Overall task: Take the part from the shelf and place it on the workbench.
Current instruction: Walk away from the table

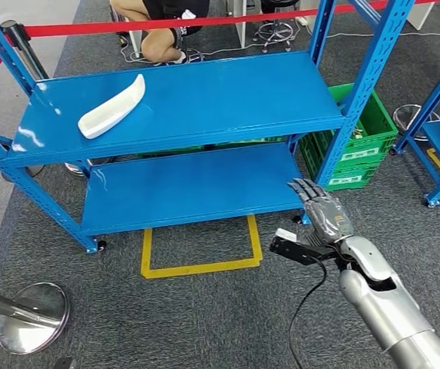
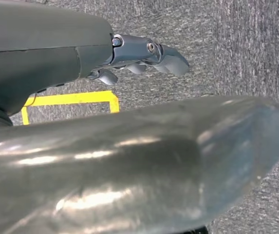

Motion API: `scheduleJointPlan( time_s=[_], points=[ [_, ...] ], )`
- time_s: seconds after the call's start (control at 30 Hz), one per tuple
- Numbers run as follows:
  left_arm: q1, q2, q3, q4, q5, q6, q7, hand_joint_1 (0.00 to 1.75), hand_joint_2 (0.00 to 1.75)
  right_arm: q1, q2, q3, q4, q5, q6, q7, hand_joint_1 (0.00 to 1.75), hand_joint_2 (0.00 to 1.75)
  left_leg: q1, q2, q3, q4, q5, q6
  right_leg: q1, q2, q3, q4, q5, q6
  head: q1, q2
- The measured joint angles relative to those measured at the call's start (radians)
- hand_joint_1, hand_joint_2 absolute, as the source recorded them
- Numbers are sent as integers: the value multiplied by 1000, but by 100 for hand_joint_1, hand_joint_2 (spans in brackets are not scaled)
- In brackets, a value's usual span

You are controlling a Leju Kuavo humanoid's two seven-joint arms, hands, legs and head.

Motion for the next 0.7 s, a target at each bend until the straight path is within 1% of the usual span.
scheduleJointPlan(
  time_s=[0.07,0.1,0.13,0.2,0.3,0.37,0.43,0.5,0.57,0.63,0.7],
  points=[
    [0,-1,0,0,3,0,1,0,0,42,4,-34,5,-83,5,-22,0,0,2,1,0,-1,0,-15,2,0,0,0,0,-1,0,0],
    [0,-1,1,0,5,-1,3,0,0,71,9,-60,10,-132,4,-43,0,0,3,1,1,-1,-1,-21,2,-1,1,0,-1,-2,0,0],
    [1,-2,1,0,7,-1,7,0,0,104,14,-93,20,-183,-6,-75,0,0,3,0,1,-2,-1,-23,3,-2,2,0,-1,-3,1,0],
    [3,-4,2,0,13,0,16,0,0,172,30,-178,57,-267,-53,-157,0,0,3,-1,-1,-2,-1,-24,2,-5,3,0,-2,-3,1,0],
    [6,-7,4,0,16,6,23,0,0,235,58,-336,137,-334,-133,-267,0,0,0,-1,-2,-1,-1,-24,-1,-5,2,-1,-1,-3,1,0],
    [5,-8,6,0,16,10,24,0,87,253,72,-427,185,-349,-153,-294,0,0,-2,0,-2,-1,-1,-23,-3,-5,2,-2,-1,-2,1,0],
    [4,-9,9,0,16,15,24,0,175,264,80,-500,236,-369,-154,-297,0,0,-4,1,-1,-1,-1,-22,-5,-5,2,-3,0,-1,1,0],
    [3,-9,10,0,15,18,24,0,175,272,90,-594,323,-409,-125,-296,0,0,-5,1,-1,0,-1,-19,-7,-5,3,-3,-1,1,1,0],
    [5,-10,10,0,14,19,24,0,175,281,100,-711,432,-454,-84,-288,0,87,-6,0,-1,0,-1,-17,-8,-7,4,-4,-1,3,1,0],
    [6,-10,10,0,13,23,24,0,175,299,110,-809,529,-478,-69,-229,0,175,-6,0,-1,0,-1,-17,-8,-6,3,-4,-1,4,1,0],
    [4,-11,10,0,11,36,27,0,175,329,127,-882,623,-475,-83,-109,0,175,-6,0,-1,0,-2,-15,-8,-6,4,-4,-2,4,1,0]
  ],
)
